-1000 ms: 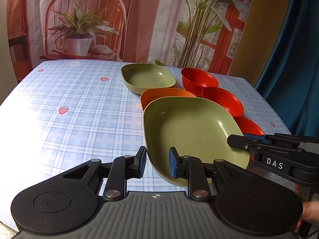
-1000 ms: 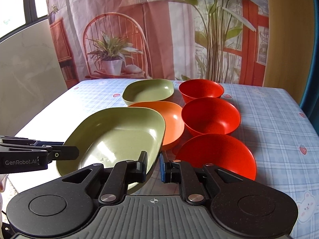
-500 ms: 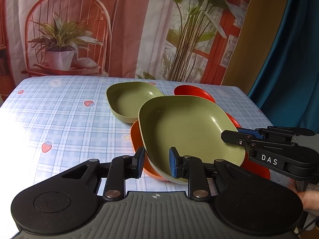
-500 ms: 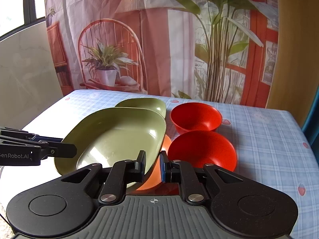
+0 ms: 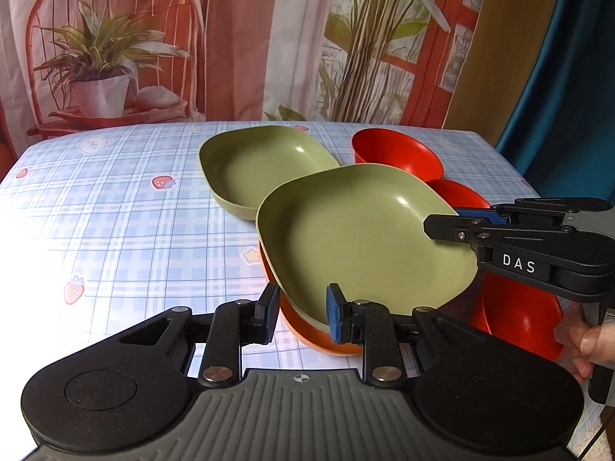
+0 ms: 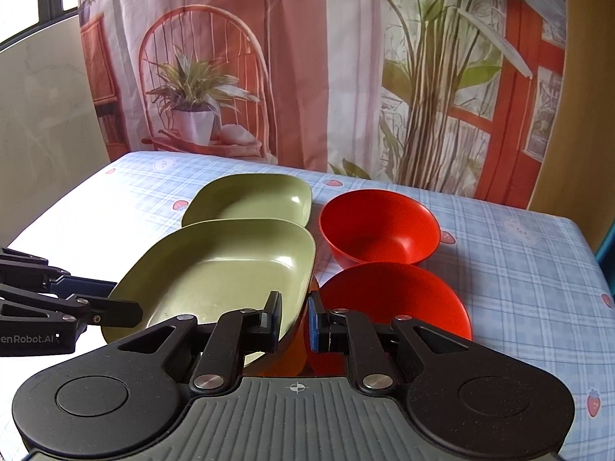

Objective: Organize plates and bowls
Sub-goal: 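Lift the green plate with the left gripper onto the orange plate and open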

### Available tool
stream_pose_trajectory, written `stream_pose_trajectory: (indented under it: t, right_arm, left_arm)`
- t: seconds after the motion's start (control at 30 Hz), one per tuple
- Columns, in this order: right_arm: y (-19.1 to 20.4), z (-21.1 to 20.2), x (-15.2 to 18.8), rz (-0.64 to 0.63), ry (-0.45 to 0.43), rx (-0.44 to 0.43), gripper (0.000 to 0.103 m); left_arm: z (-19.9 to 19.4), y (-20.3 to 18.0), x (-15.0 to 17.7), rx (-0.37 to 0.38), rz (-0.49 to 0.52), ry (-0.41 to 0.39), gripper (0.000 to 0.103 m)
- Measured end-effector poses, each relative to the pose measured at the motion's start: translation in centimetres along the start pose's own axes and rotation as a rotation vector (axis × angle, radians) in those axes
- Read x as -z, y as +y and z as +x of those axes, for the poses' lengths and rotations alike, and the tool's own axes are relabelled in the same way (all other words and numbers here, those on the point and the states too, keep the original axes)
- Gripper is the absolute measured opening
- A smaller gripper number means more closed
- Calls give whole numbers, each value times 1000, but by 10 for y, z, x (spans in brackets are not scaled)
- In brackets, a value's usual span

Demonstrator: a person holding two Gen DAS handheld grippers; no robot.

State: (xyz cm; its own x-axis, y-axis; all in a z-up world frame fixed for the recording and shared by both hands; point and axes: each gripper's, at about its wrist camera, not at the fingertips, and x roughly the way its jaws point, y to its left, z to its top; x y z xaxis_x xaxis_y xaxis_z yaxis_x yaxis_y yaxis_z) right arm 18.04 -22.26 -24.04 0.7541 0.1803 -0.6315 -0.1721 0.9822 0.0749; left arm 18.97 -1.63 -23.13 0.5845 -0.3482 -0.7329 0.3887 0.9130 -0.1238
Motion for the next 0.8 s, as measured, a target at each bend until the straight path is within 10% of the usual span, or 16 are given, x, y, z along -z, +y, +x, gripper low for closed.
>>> stream_pose_trajectory:
  t: [0.8]
  right_arm:
    - [28, 18, 5, -90, 104, -19, 16]
  left_arm:
    - [5, 23, 8, -10, -50, 25, 26]
